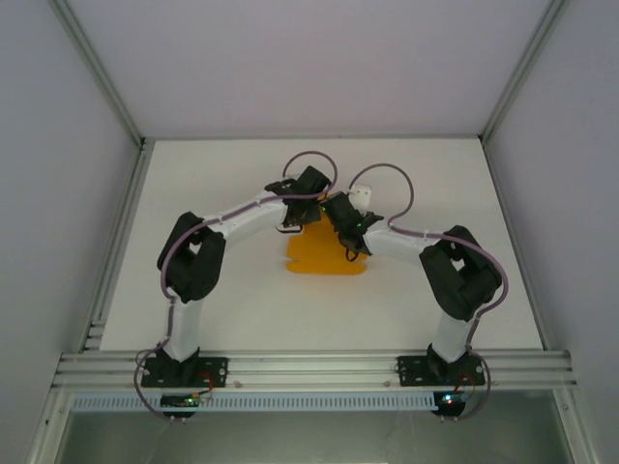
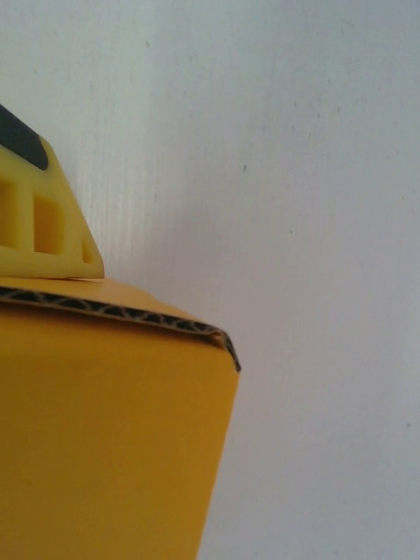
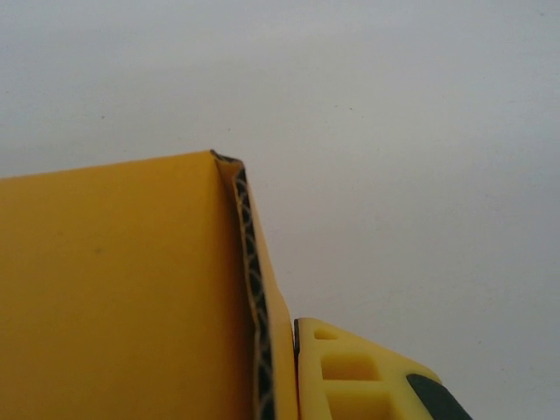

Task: Assemble paper box

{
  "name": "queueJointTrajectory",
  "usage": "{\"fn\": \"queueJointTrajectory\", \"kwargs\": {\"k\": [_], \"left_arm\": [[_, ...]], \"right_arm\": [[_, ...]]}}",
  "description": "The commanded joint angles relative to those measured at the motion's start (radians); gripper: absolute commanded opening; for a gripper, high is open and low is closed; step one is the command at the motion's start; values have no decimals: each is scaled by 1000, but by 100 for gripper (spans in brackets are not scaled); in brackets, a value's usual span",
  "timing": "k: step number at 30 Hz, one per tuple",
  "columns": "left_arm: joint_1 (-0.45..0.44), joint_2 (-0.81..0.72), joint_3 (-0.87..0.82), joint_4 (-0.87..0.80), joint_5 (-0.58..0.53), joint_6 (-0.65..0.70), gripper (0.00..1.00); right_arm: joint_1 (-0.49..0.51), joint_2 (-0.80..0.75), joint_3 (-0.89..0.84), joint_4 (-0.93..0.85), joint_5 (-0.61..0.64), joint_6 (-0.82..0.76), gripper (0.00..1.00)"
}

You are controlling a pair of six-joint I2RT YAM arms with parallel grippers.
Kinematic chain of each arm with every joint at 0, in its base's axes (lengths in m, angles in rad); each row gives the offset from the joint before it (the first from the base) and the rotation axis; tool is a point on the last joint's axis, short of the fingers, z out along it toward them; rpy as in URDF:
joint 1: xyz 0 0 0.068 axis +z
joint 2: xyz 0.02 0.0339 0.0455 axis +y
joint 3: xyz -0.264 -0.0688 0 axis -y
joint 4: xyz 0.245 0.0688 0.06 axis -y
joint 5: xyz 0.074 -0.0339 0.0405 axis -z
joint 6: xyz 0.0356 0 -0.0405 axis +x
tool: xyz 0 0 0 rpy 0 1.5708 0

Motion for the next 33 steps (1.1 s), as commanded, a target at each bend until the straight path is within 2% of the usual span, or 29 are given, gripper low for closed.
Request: {"fn": "queueJointTrajectory", "kwargs": {"k": [1, 4, 6, 8, 12, 14, 15, 16, 20, 23, 24, 27, 30, 33], "left_arm": [[60, -57, -79, -21, -39, 14, 0], [54, -115, -133, 59, 7, 54, 0], [55, -144, -159, 91, 25, 66, 0], [54, -165, -176, 110, 35, 79, 0], [54, -190, -196, 131, 62, 92, 0], [53, -206, -214, 151, 77, 99, 0], [54, -214, -222, 158, 79, 103, 0], [54, -224, -228, 161, 78, 110, 0], [65, -256, -237, 146, 67, 203, 0], [91, -273, -216, 92, 103, 313, 0], [99, -281, -206, 65, 129, 352, 0], [107, -334, -208, 14, 211, 547, 0], [117, -390, -209, -93, 300, 770, 0], [110, -418, -191, -274, 429, 967, 0]], "right_arm": [[-56, -9, 14, -68, 176, 116, 6], [-57, -22, 6, -51, 172, 82, 16], [-56, -37, -1, 2, 137, 2, 17], [-51, -57, -9, 54, 74, -99, 30], [-41, -110, -31, 123, -90, -246, 63], [-36, -141, -46, 130, -160, -271, 80], [-34, -158, -55, 130, -183, -278, 94], [-34, -180, -66, 133, -207, -288, 99], [-28, -318, -128, 171, -364, -337, 99], [-27, -470, -226, 280, -590, -340, 99], [-28, -514, -258, 312, -624, -338, 99], [-51, -658, -344, 301, -605, -303, 99], [-105, -759, -359, 127, -556, -268, 99], [-173, -811, -354, -48, -539, -251, 99]]}}
